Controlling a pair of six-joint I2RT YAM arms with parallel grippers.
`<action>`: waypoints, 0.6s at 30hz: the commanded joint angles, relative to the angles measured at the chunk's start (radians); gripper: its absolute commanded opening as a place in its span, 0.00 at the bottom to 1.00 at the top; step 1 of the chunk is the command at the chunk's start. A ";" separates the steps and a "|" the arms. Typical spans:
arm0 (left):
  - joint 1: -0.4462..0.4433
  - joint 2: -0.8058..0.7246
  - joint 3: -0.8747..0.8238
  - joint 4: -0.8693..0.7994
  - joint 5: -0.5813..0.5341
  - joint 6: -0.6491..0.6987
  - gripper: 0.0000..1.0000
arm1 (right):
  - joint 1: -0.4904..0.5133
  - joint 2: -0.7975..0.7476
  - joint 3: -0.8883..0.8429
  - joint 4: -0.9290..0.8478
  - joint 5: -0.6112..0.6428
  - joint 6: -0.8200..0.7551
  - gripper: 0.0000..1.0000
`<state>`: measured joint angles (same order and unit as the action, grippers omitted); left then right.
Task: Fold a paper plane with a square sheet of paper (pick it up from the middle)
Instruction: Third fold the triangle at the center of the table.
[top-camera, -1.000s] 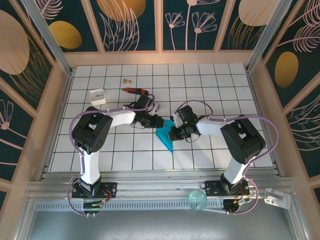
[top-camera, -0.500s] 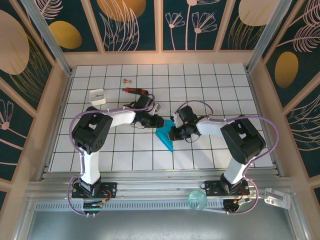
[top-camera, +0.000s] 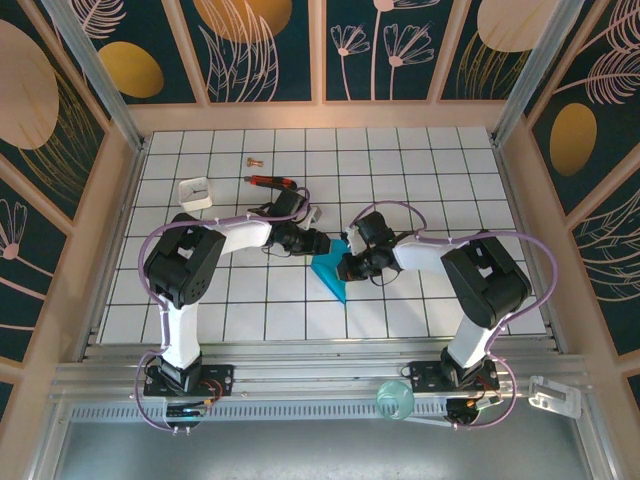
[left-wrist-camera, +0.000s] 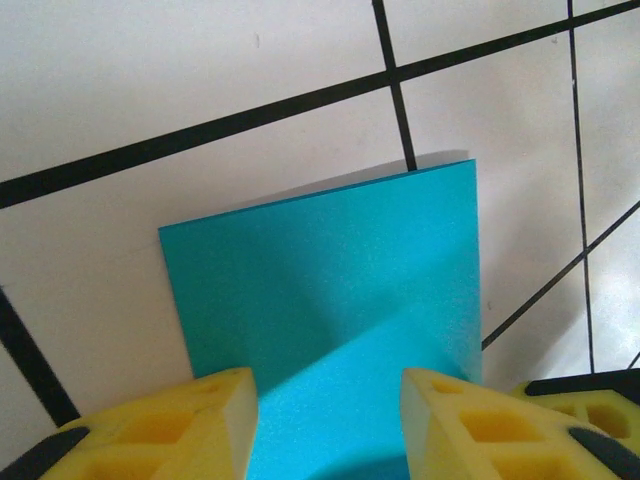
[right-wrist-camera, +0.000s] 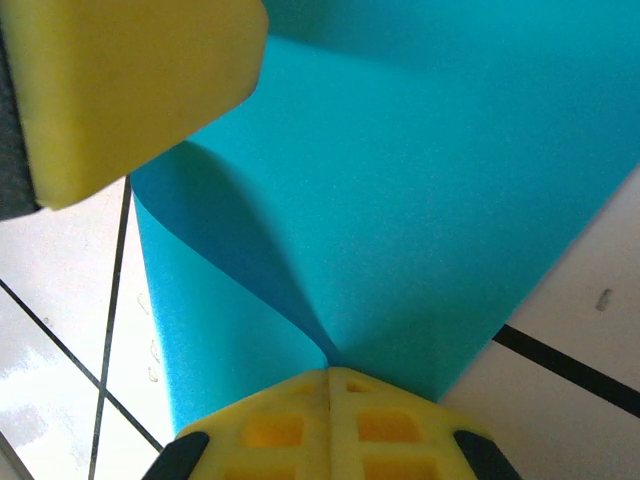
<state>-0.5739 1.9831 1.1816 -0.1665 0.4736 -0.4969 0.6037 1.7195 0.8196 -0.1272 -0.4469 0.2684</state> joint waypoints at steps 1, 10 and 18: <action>0.007 -0.017 0.021 -0.036 -0.051 -0.021 0.48 | 0.007 0.034 -0.062 -0.063 0.071 0.008 0.02; 0.007 -0.168 -0.018 -0.004 -0.138 -0.089 0.57 | 0.014 0.028 -0.102 -0.061 0.080 0.017 0.01; -0.098 -0.431 -0.330 0.239 -0.140 -0.330 0.26 | 0.013 0.033 -0.105 -0.061 0.088 0.020 0.01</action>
<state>-0.6136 1.5936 0.9447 -0.0330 0.3344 -0.6903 0.6056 1.7016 0.7738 -0.0574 -0.4469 0.2756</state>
